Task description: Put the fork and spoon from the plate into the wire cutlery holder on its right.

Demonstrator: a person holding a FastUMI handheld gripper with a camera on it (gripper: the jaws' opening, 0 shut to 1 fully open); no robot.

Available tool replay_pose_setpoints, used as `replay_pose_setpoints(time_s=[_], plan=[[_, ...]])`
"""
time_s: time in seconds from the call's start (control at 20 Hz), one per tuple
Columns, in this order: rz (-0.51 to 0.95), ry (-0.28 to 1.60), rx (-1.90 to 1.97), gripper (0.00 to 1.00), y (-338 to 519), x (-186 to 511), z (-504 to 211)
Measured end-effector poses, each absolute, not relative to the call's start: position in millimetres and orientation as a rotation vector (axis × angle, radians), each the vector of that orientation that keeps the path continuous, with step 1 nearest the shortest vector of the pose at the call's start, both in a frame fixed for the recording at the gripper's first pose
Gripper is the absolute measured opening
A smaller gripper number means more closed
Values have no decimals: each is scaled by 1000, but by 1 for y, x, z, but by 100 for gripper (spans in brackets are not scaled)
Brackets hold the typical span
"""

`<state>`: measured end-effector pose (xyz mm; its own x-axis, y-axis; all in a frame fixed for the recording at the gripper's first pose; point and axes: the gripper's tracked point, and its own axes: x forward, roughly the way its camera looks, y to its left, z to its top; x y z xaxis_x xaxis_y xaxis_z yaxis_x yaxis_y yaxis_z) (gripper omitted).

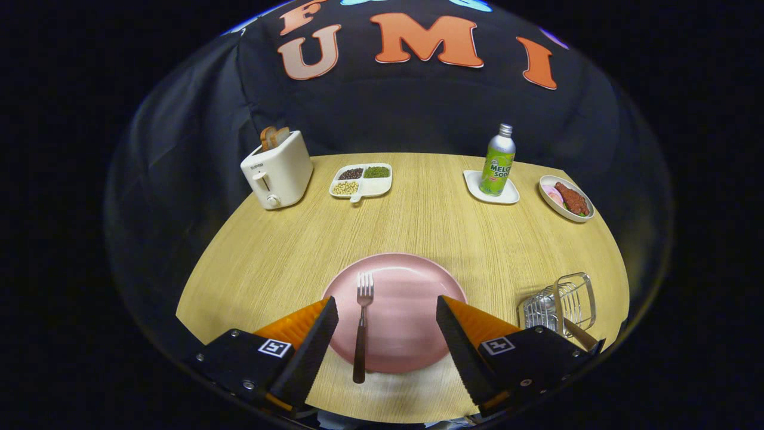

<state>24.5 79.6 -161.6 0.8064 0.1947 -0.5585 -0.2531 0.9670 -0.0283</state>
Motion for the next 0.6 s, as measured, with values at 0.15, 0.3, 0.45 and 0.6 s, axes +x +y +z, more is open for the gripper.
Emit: replay_pose_setpoints(time_s=[0.15,0.3,0.45,0.6], plan=[[253,576,-161,100,90,25,-173],[243,549,-239,99,91,29,-183],[252,565,-238,99,97,29,-197],[251,608,-235,100,98,28,-217]])
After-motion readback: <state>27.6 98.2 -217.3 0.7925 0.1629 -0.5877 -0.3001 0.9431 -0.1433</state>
